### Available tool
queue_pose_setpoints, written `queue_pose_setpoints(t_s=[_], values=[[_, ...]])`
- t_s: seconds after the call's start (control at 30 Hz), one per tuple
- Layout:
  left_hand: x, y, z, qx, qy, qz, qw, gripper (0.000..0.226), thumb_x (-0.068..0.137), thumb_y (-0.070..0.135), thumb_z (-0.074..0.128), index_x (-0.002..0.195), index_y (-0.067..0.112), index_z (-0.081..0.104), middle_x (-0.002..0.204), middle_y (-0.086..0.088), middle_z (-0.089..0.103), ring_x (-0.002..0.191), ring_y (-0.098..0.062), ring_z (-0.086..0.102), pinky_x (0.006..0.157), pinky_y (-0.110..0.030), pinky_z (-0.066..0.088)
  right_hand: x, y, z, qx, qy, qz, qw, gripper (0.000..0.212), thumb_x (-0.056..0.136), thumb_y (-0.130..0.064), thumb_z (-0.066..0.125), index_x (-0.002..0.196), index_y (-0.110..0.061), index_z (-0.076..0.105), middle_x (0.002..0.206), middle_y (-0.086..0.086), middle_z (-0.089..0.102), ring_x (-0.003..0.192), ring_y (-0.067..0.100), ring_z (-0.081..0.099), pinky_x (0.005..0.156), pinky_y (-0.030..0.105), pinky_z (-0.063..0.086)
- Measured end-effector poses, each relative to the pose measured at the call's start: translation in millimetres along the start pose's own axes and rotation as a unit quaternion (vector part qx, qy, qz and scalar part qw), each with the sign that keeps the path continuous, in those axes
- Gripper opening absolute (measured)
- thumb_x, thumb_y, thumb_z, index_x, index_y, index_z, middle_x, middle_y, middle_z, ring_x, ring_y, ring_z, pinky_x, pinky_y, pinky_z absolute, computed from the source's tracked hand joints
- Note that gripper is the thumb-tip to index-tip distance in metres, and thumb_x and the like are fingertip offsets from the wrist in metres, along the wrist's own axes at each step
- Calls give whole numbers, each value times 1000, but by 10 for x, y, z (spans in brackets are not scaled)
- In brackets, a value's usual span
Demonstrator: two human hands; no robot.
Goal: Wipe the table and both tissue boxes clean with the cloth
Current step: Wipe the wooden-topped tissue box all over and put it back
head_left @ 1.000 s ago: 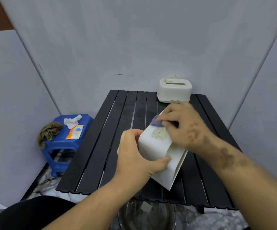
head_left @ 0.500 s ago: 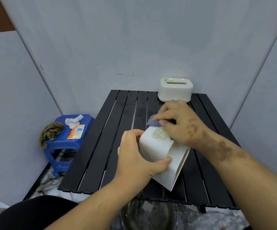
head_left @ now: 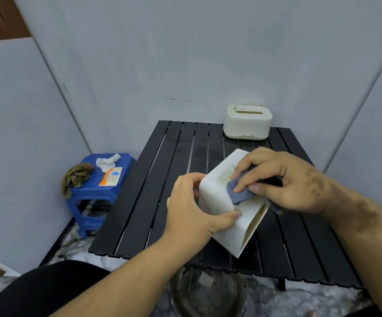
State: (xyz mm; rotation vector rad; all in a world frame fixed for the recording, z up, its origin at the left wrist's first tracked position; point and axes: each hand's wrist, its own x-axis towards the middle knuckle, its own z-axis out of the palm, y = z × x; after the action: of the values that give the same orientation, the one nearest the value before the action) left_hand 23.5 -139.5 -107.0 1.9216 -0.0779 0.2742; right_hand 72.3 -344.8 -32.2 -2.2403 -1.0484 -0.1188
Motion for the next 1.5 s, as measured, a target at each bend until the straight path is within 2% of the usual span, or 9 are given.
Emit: queue_pose_setpoints(t_s=[0.27, 0.47, 0.63, 0.8, 0.93, 1.07, 1.23, 1.4, 1.5], values=[[-8, 35, 44, -20, 2, 13, 1000, 66, 46, 51, 88, 101, 43, 53, 110, 13, 58, 98, -3, 58, 74, -11, 47, 164, -208, 249, -72, 0, -36, 997, 27, 78, -12, 61, 87, -30, 79, 92, -12, 62, 93, 15, 53, 85, 27, 42], [-19, 48, 32, -23, 0, 7, 1000, 72, 50, 38, 98, 106, 37, 52, 111, 9, 57, 96, 3, 55, 74, -8, 45, 374, -96, 287, -69, 57, 101, 991, 27, 90, -19, 61, 101, -40, 74, 95, -11, 53, 98, 13, 43, 95, 33, 36], [-21, 28, 67, -7, 10, 0, 1000, 73, 41, 59, 86, 103, 44, 51, 113, 17, 58, 105, -5, 56, 79, -17, 46, 416, 169, 61, -174, 68, 229, 955, 27, 96, -35, 51, 99, -58, 65, 100, -15, 49, 104, 14, 36, 99, 37, 26], [-18, 8, 77, 3, 5, 4, 1000, 76, 42, 60, 85, 107, 42, 51, 115, 19, 57, 109, -13, 55, 85, -30, 51, 359, 416, -33, -5, 101, 250, 963, 29, 97, -25, 53, 99, -48, 70, 106, -7, 58, 107, 13, 51, 95, 25, 41], [-24, 13, 67, -1, 5, 5, 1000, 75, 42, 60, 85, 106, 42, 51, 114, 19, 56, 108, -12, 55, 83, -26, 49, 312, 527, -37, 106, 111, 266, 952, 27, 97, -23, 52, 101, -36, 75, 103, -9, 71, 102, 15, 63, 92, 31, 52], [-28, 8, 52, 2, 1, 6, 1000, 75, 41, 60, 86, 106, 43, 51, 113, 19, 56, 108, -11, 54, 81, -22, 45, 263, 513, -66, 207, 134, 297, 922, 25, 97, -19, 54, 97, -28, 77, 95, -5, 75, 94, 14, 68, 77, 20, 52], [-31, 14, 32, 5, -7, 5, 1000, 75, 41, 60, 86, 106, 44, 51, 114, 19, 57, 109, -11, 54, 84, -26, 47, 209, 500, -62, 279, 127, 321, 896, 24, 97, -18, 53, 103, -23, 76, 100, 4, 75, 102, 26, 68, 85, 32, 56], [-26, 6, 36, 10, -1, 10, 1000, 75, 41, 60, 87, 105, 44, 52, 113, 19, 57, 108, -13, 55, 84, -29, 49, 249, 426, -11, 17, 109, 216, 970, 29, 97, -20, 53, 106, -41, 71, 103, -14, 58, 103, 8, 50, 89, 19, 40], [-31, 8, 46, 5, 1, 8, 1000, 74, 40, 62, 86, 104, 43, 52, 112, 18, 57, 107, -13, 55, 83, -26, 48, 261, 245, 84, -125, 81, 156, 976, 28, 96, -22, 52, 113, -37, 68, 98, -16, 52, 100, 13, 40, 96, 34, 35]])
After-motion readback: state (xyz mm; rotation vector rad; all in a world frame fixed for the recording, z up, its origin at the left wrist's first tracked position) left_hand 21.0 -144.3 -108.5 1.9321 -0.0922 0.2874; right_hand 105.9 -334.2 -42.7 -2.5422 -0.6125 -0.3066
